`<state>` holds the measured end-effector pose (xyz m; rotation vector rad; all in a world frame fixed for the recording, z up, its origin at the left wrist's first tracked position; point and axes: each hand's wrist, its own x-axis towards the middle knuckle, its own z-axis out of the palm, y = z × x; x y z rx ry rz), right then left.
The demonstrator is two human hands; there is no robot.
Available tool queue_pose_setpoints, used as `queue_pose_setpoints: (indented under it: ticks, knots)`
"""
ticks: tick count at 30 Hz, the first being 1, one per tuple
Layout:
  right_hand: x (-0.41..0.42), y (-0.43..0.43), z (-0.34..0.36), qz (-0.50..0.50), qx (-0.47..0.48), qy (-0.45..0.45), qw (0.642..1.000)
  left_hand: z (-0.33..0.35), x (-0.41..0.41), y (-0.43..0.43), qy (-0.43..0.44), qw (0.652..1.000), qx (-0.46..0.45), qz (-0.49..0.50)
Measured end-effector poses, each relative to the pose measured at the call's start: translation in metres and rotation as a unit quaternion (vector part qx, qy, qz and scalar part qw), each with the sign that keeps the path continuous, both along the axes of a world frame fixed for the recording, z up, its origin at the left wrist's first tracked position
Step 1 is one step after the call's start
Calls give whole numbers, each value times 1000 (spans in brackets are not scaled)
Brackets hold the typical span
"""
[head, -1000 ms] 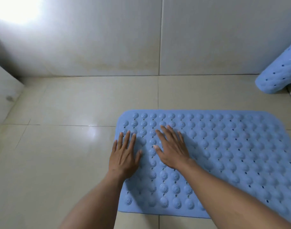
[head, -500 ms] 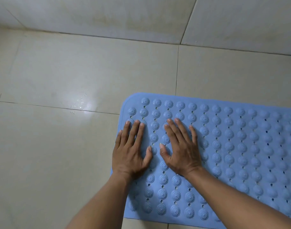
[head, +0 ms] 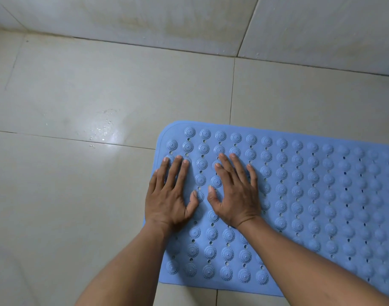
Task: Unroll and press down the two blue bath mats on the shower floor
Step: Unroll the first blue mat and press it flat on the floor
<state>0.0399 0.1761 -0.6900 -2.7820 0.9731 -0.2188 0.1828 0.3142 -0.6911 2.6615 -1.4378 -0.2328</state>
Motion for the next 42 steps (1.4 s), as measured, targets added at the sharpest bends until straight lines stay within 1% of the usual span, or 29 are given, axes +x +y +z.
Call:
queue_pose_setpoints:
  ticks: [5,9,12,13,14,17,20,22,25,29,31,34,38,42]
  knots:
    - [2,2,4,-4,31,23,999,-1,2,0,12,1000,10,4]
    - [-7,1,5,7,70,9,997,4,-7,-4,31,999,18,21]
    - [-46,-3,9,-13,86,6,996,15,-41,-15,75,993,23,88]
    - [-68,-5,11,-29,85,8,996,19,-58,-20,80,992,18,92]
    - [-94,-9,13,-44,79,10,996,23,-77,-24,84,994,13,70]
    - [-189,-29,18,-103,49,40,993,31,-138,-46,86,994,15,-66]
    - [-276,-55,25,-216,40,67,973,38,-193,-79,77,983,24,-166]
    - [-314,-69,30,-256,38,76,963,40,-226,-97,69,974,36,-212]
    - [-347,-86,33,-277,35,67,958,33,-266,-114,60,960,30,-271]
    - [-358,-96,20,-300,44,23,953,14,-302,-136,52,949,21,-310]
    - [-356,-91,9,-300,28,-8,954,6,-312,-145,47,946,10,-322]
    - [-352,-84,-4,-295,-7,-45,955,0,-312,-150,41,945,-33,-322]
    - [-354,-84,-10,-289,-23,-49,956,-1,-312,-149,52,945,-85,-313]
    - [-354,-86,-11,-276,-38,-53,959,-5,-313,-150,43,944,-102,-312]
